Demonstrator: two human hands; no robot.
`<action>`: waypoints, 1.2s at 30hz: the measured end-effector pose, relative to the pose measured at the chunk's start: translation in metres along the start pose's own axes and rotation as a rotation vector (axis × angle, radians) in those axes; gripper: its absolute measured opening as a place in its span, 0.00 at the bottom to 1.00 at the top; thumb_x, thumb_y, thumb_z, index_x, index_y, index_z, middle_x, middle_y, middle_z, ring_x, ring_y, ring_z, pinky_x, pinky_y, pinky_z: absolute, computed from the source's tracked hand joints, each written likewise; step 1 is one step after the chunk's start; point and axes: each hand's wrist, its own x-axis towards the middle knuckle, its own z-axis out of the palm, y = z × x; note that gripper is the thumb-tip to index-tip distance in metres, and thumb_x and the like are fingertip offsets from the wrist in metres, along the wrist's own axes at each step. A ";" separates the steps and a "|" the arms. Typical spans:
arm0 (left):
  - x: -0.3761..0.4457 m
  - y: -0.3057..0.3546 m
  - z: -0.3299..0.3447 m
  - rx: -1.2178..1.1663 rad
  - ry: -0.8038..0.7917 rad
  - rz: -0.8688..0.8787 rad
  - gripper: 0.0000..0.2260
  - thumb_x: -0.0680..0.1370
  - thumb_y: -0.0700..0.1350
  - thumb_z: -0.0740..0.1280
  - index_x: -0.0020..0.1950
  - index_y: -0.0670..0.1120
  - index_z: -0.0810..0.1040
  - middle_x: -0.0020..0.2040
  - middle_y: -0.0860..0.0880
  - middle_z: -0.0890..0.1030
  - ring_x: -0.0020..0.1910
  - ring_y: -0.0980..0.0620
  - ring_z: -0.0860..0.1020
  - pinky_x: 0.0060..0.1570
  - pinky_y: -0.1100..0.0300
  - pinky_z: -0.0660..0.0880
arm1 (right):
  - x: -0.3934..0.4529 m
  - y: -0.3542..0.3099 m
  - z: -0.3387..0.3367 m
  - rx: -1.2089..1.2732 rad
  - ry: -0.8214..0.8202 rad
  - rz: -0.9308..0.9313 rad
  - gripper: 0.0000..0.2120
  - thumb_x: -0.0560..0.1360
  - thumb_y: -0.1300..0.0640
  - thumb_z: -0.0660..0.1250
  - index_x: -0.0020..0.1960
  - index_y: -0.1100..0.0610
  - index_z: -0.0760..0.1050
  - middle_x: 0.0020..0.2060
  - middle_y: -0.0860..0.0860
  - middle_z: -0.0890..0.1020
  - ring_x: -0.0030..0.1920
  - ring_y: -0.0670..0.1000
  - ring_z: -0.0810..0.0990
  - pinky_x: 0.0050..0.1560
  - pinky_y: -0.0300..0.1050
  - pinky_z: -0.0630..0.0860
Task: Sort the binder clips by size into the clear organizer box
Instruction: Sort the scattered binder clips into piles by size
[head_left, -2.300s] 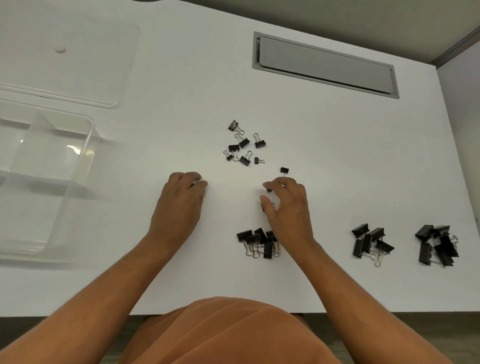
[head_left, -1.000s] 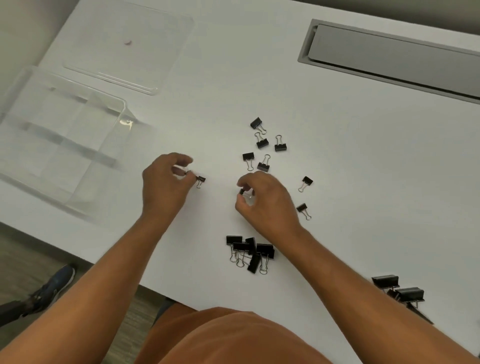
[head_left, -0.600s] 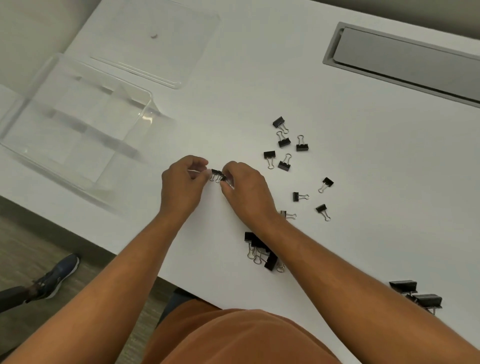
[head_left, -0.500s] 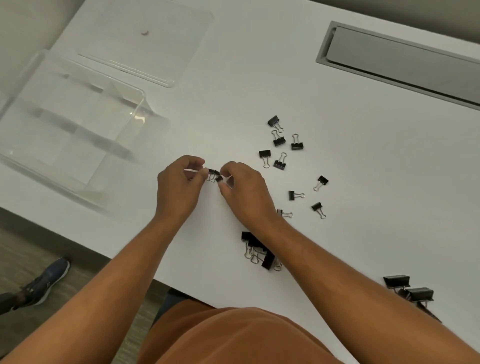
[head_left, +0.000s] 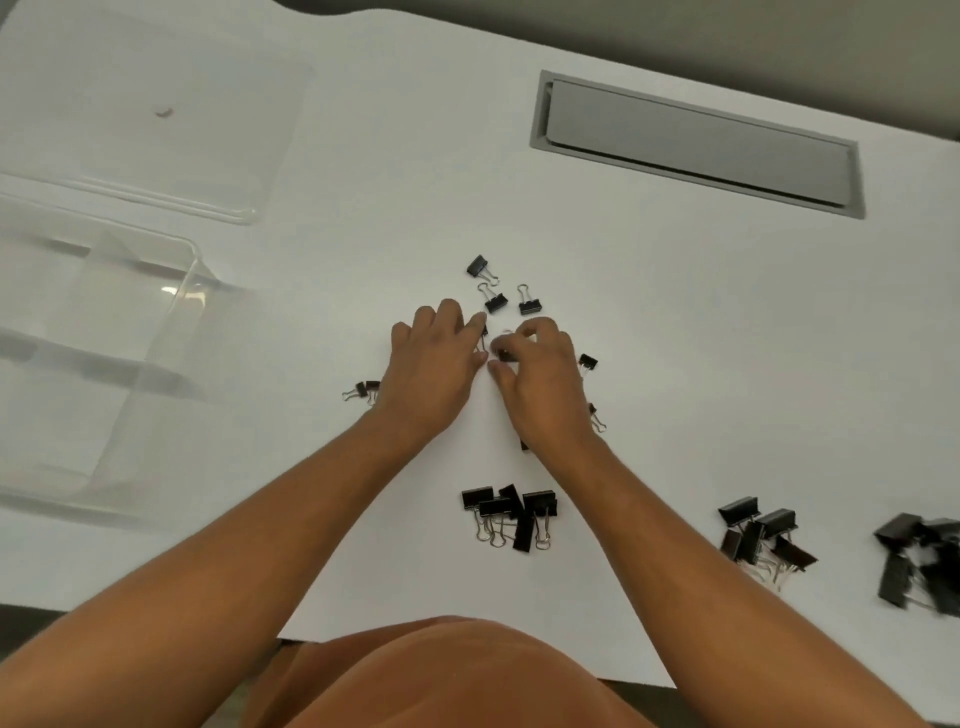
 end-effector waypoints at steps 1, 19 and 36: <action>0.002 -0.004 0.000 -0.006 -0.005 0.000 0.19 0.82 0.53 0.66 0.72 0.48 0.75 0.58 0.45 0.76 0.55 0.42 0.75 0.49 0.48 0.69 | -0.001 0.000 0.001 -0.008 0.018 -0.001 0.07 0.81 0.58 0.68 0.57 0.57 0.83 0.58 0.53 0.76 0.59 0.54 0.73 0.53 0.40 0.69; 0.081 -0.054 -0.020 -0.224 -0.119 0.258 0.24 0.83 0.38 0.64 0.79 0.44 0.67 0.79 0.41 0.66 0.69 0.36 0.69 0.63 0.42 0.74 | 0.034 -0.026 0.011 -0.070 0.076 0.163 0.32 0.77 0.38 0.70 0.76 0.51 0.70 0.76 0.54 0.67 0.70 0.58 0.64 0.66 0.47 0.67; 0.040 -0.054 -0.033 -0.354 -0.294 0.207 0.37 0.74 0.54 0.77 0.80 0.55 0.65 0.80 0.53 0.59 0.72 0.45 0.65 0.58 0.49 0.74 | -0.007 0.013 -0.048 0.195 0.347 0.268 0.10 0.77 0.62 0.74 0.56 0.52 0.82 0.55 0.45 0.82 0.51 0.44 0.80 0.50 0.35 0.76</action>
